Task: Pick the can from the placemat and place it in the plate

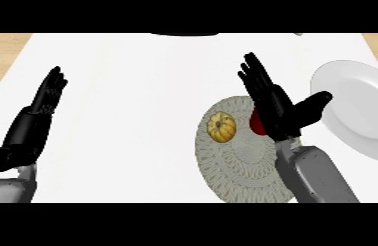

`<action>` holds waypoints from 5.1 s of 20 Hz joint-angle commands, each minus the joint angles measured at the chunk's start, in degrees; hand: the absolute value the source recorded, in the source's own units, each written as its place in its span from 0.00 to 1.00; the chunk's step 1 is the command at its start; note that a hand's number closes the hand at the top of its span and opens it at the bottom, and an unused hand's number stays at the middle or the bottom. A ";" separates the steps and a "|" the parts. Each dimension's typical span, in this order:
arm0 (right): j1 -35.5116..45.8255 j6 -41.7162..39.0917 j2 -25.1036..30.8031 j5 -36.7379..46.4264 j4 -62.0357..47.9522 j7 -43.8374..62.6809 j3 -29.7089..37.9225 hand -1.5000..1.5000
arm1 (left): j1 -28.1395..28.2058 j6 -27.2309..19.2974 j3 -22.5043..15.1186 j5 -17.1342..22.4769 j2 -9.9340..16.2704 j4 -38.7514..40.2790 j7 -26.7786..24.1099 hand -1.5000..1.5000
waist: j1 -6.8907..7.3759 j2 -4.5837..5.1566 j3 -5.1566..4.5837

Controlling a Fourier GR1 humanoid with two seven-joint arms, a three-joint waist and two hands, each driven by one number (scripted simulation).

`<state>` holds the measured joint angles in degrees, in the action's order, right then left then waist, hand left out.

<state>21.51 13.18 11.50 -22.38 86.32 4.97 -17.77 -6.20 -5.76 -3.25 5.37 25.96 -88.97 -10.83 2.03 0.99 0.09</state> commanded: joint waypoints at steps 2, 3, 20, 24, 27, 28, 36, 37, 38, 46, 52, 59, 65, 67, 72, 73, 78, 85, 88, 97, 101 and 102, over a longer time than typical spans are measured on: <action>3.31 -3.44 0.33 -0.91 -3.56 2.32 2.56 1.00 | 1.18 -0.54 1.48 0.72 -1.47 3.46 6.94 0.50 | -1.66 -0.90 -0.07; 7.94 -3.29 2.96 -2.73 -1.60 8.37 4.70 1.00 | 4.50 -3.07 -0.11 -0.26 -3.87 3.20 7.02 0.50 | -1.34 -0.97 -0.10; -9.10 -10.49 14.92 10.24 -5.12 -17.19 2.16 0.00 | 3.09 -8.87 -4.57 -1.50 -12.00 7.32 20.96 0.50 | -2.25 -0.94 -0.03; -4.18 -10.39 20.80 20.57 -5.77 -11.18 -2.32 0.00 | 2.90 -9.30 -4.64 -1.90 -13.04 8.40 20.32 0.50 | -1.87 -0.97 -0.12; 2.60 -10.85 25.53 26.11 -6.82 -2.99 -3.00 0.00 | 2.44 -8.80 -4.12 -1.85 -11.92 8.33 21.94 0.50 | -1.34 -0.93 -0.19; 2.14 -12.77 27.65 26.44 -4.97 -1.66 -3.10 0.00 | 4.11 -10.10 -6.84 -3.39 -14.64 7.55 20.20 0.50 | -1.76 -1.09 -0.18; 13.38 -32.20 29.95 24.30 -6.08 14.35 -6.52 0.00 | 2.96 -7.07 -3.08 -1.01 -11.44 7.01 22.47 0.50 | -1.00 -0.90 -0.19; 11.94 -33.42 29.79 24.28 -3.60 17.12 -7.89 0.00 | 6.48 -7.62 -5.00 -1.96 -12.73 5.76 21.09 0.50 | -1.27 -1.11 -0.18; 13.79 -35.20 27.97 24.35 -7.75 16.56 -8.50 0.00 | 4.03 -8.11 -5.07 -2.69 -13.36 7.00 20.78 0.50 | -1.02 -0.85 -0.16; 16.33 -40.91 19.59 29.56 -12.81 20.91 -7.20 0.00 | 4.20 -9.38 -5.09 -5.19 -15.55 6.30 22.11 0.50 | -1.62 -0.94 -0.10; 15.40 -44.69 16.63 35.19 -16.87 17.89 -3.65 0.00 | 1.85 -7.71 -2.95 -5.14 -15.48 5.38 24.65 0.50 | -1.66 -0.96 -0.08; 12.74 -48.39 13.48 40.05 -15.00 17.25 0.21 0.00 | 2.56 -4.72 -0.08 -4.23 -14.92 4.52 26.04 0.50 | -1.81 -1.02 -0.09; 9.32 -47.91 9.09 44.67 -13.33 17.64 2.05 0.00 | 5.37 -4.71 -1.08 -6.52 -17.30 4.34 22.83 0.50 | -1.91 -1.04 -0.09; 11.92 -49.15 9.95 46.75 -18.48 13.57 3.24 0.00 | 3.78 -3.66 0.55 -6.38 -17.29 9.83 18.71 0.50 | -1.82 -0.94 -0.10; 10.76 -50.32 8.08 49.12 -17.16 14.29 5.22 0.00 | 6.07 -6.29 -1.73 -9.77 -18.10 -1.26 27.35 0.50 | -1.75 -1.03 -0.08; 9.52 -47.28 6.61 52.39 -19.28 10.98 3.02 1.00 | 2.33 -4.13 1.21 -7.31 -18.12 6.69 23.01 0.50 | -1.83 -0.95 -0.09; 11.24 -47.45 10.81 54.94 -19.63 2.77 4.98 1.00 | 3.92 -3.30 1.43 -7.63 -18.22 7.45 20.77 0.50 | -1.80 -0.94 -0.09; 9.14 -38.14 8.81 61.29 -19.31 2.34 5.13 1.00 | 3.04 -4.74 -0.17 -9.51 -19.78 4.28 26.25 0.50 | -2.23 -1.08 -0.08; 5.24 -29.12 7.74 64.41 -20.07 0.44 5.63 1.00 | 3.74 -3.75 0.19 -8.99 -19.18 3.58 26.37 0.50 | -2.16 -1.03 -0.07; 0.03 -16.30 11.77 68.64 -6.89 1.73 11.10 1.00 | 7.09 -4.27 1.14 -9.45 -19.22 3.90 22.90 0.50 | -2.74 -1.24 -0.11; 0.82 -12.22 11.29 66.53 0.01 5.12 17.20 1.00 | 6.78 -3.01 1.80 -8.51 -18.58 4.41 22.50 0.50 | -3.08 -1.35 -0.12; 3.01 -14.32 12.81 65.65 2.76 7.49 19.05 1.00 | 6.18 -4.81 1.42 -9.24 -20.12 4.98 23.08 0.50 | -3.33 -1.44 -0.15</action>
<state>23.51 -3.05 22.86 44.00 81.93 9.15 -3.04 0.00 -9.92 -2.09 -3.97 6.73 -85.03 12.57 -0.78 -0.30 -0.03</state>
